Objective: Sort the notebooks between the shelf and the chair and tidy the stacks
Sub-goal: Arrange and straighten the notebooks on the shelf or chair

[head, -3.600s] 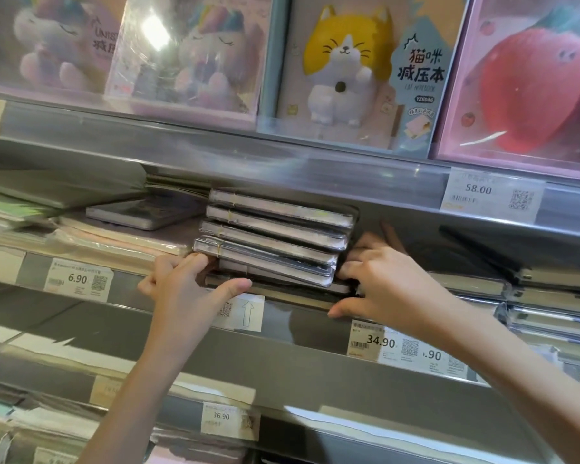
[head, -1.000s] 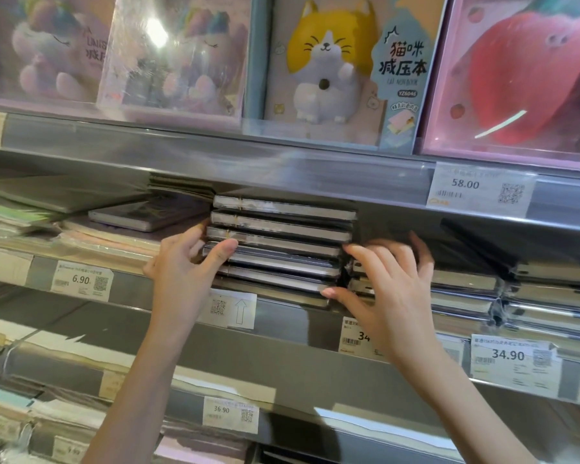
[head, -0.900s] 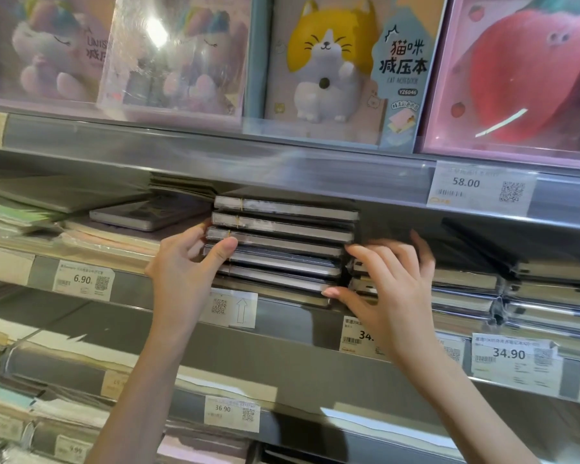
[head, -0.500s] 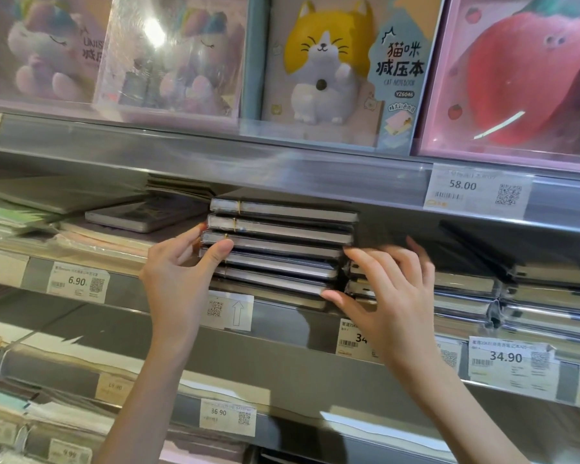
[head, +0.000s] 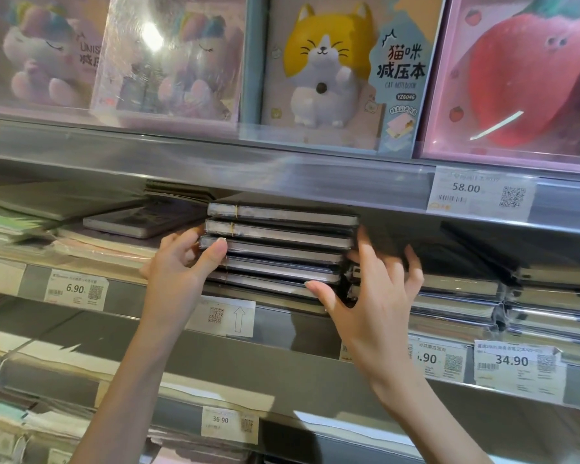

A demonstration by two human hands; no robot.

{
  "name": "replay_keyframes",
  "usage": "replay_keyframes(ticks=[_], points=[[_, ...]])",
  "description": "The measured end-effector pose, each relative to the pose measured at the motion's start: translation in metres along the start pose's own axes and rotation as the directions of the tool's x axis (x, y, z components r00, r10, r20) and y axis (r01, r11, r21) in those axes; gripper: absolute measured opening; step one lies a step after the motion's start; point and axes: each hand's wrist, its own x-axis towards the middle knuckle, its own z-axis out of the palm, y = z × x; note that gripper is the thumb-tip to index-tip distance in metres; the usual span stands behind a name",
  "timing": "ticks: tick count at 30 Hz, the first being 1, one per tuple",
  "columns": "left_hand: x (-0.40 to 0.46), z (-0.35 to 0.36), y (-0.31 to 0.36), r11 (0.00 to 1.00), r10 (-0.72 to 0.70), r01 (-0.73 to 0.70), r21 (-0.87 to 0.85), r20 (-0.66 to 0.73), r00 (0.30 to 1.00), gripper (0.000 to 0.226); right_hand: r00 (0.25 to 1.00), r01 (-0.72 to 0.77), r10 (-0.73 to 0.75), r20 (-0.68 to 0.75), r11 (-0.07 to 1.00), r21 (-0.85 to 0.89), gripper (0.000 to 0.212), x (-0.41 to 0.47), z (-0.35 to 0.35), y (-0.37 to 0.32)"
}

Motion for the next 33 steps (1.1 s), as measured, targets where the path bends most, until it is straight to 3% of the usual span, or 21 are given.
replay_keyframes(ticks=[2, 4, 6, 9, 13, 17, 26, 33], points=[[0.000, 0.000, 0.002, 1.000, 0.007, -0.007, -0.002, -0.002, 1.000, 0.002, 0.999, 0.028, -0.027, -0.034, 1.000, 0.010, 0.068, -0.002, 0.003, 0.002], [-0.002, 0.002, 0.003, 1.000, 0.015, -0.015, 0.012, -0.017, 1.000, 0.014, 0.997, 0.047, -0.046, -0.065, 0.999, 0.014, 0.065, -0.004, 0.006, 0.004], [-0.003, 0.001, 0.000, 0.998, 0.018, -0.016, 0.059, -0.027, 0.999, 0.005, 0.995, 0.056, -0.056, -0.086, 0.998, -0.001, 0.065, -0.005, 0.006, 0.004], [-0.003, 0.002, -0.012, 0.999, 0.018, -0.017, 0.046, -0.015, 1.000, 0.032, 0.996, 0.023, -0.026, -0.084, 0.999, -0.035, 0.069, -0.004, 0.006, 0.003], [-0.011, 0.018, 0.000, 0.995, 0.024, -0.014, 0.098, -0.103, 0.994, 0.062, 0.998, 0.013, -0.018, -0.052, 0.995, -0.096, 0.072, -0.003, 0.007, 0.000], [-0.013, 0.028, 0.002, 0.987, 0.101, -0.080, 0.141, -0.150, 0.983, 0.062, 0.997, 0.062, -0.068, -0.042, 0.990, -0.123, 0.072, -0.003, 0.007, -0.001], [-0.016, 0.032, 0.011, 0.995, -0.012, 0.030, 0.096, -0.184, 0.983, 0.065, 0.998, 0.059, -0.061, -0.013, 0.990, -0.130, 0.072, -0.002, 0.005, -0.005], [-0.034, 0.036, 0.023, 0.931, 0.148, -0.062, 0.359, -0.217, 0.965, 0.064, 0.997, 0.068, -0.065, 0.030, 0.990, -0.121, 0.070, -0.003, 0.002, 0.000]])
